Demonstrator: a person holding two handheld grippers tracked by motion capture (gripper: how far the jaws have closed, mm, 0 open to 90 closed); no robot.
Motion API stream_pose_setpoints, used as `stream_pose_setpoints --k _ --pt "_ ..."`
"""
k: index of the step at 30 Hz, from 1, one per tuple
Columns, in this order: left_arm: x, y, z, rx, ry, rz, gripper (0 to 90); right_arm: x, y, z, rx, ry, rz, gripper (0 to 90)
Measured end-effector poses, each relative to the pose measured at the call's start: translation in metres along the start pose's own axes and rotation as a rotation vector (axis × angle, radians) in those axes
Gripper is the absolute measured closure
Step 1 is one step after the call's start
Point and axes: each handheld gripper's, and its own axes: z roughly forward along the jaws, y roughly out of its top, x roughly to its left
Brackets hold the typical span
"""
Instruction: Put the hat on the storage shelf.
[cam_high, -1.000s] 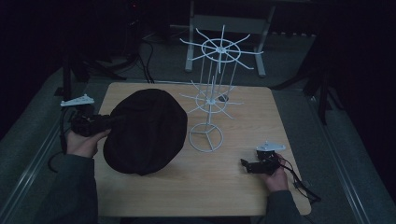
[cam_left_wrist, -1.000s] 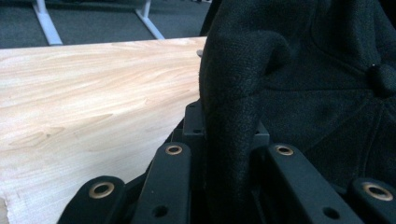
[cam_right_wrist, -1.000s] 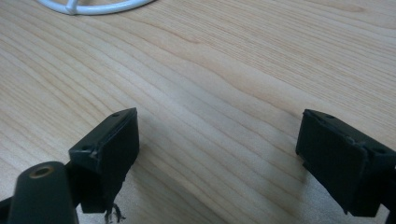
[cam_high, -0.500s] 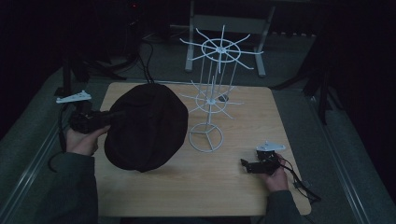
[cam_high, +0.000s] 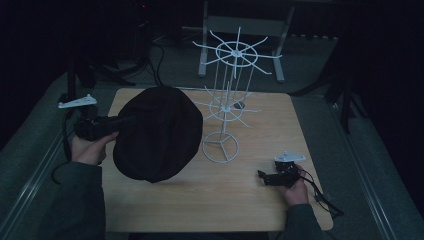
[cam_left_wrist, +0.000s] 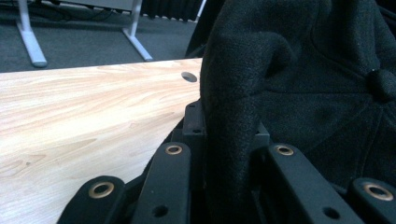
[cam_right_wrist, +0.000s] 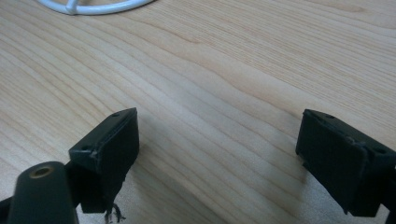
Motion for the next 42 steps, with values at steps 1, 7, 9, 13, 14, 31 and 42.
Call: stream_pose_setpoints --k 1,7,9,13,14,31,42 --pt "0.000 0.000 0.000 -0.002 -0.005 0.005 78.5 0.000 0.000 0.000 0.000 0.000 0.000 13.2" --pt "-0.002 0.003 0.001 -0.016 -0.024 0.014 78.5 0.000 0.000 0.000 0.000 0.000 0.000 13.2" --pt "-0.003 0.003 0.001 -0.018 -0.029 0.014 78.5 0.000 0.000 0.000 0.000 0.000 0.000 13.2" --pt "-0.003 0.006 0.001 -0.031 -0.047 0.020 78.5 0.000 0.000 0.000 0.000 0.000 0.000 13.2" --pt "-0.003 0.006 0.001 -0.031 -0.047 0.020 78.5 0.000 0.000 0.000 0.000 0.000 0.000 13.2" --pt "-0.006 0.014 -0.001 -0.069 -0.078 0.008 78.1 0.000 0.000 0.000 0.000 0.000 0.000 13.2" --pt "-0.012 0.022 -0.001 -0.093 -0.099 0.013 78.0 0.000 0.000 0.000 0.000 0.000 0.000 13.2"
